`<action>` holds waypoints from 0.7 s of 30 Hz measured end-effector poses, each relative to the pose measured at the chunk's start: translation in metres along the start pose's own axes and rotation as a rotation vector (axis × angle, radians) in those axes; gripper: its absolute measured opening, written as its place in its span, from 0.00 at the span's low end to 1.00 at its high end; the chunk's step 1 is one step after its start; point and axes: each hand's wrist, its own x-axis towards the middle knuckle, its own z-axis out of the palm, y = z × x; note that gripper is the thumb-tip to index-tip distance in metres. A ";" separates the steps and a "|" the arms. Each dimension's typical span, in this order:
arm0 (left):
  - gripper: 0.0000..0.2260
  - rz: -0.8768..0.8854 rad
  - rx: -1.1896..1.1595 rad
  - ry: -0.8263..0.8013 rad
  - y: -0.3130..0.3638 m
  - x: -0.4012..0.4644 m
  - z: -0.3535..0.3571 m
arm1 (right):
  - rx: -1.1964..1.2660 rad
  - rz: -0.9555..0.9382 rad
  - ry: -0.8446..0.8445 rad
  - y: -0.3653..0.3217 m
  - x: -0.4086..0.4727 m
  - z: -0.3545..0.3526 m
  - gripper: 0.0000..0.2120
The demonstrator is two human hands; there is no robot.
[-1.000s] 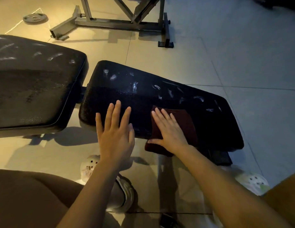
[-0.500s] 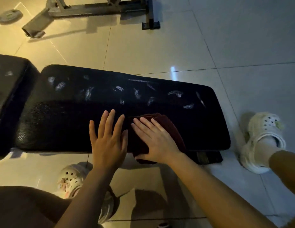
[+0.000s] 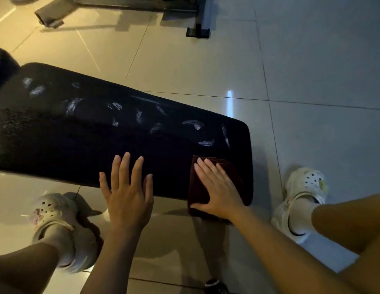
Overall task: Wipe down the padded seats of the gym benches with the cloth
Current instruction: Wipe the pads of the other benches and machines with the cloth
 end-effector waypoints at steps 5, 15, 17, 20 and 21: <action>0.24 -0.184 0.013 -0.020 0.015 -0.027 0.004 | 0.011 -0.096 0.021 -0.015 0.013 0.000 0.54; 0.21 -0.538 -0.089 0.166 0.018 -0.040 -0.005 | 0.023 -0.511 -0.049 -0.102 0.118 -0.044 0.39; 0.22 -0.589 -0.119 0.192 0.015 -0.041 -0.007 | 0.019 -0.544 -0.028 -0.131 0.145 -0.051 0.33; 0.23 -0.651 -0.131 0.209 0.014 -0.036 -0.007 | -0.002 -0.558 0.019 -0.151 0.161 -0.051 0.30; 0.23 -0.662 -0.133 0.210 0.015 -0.034 -0.004 | 0.009 -0.548 0.033 -0.148 0.158 -0.047 0.30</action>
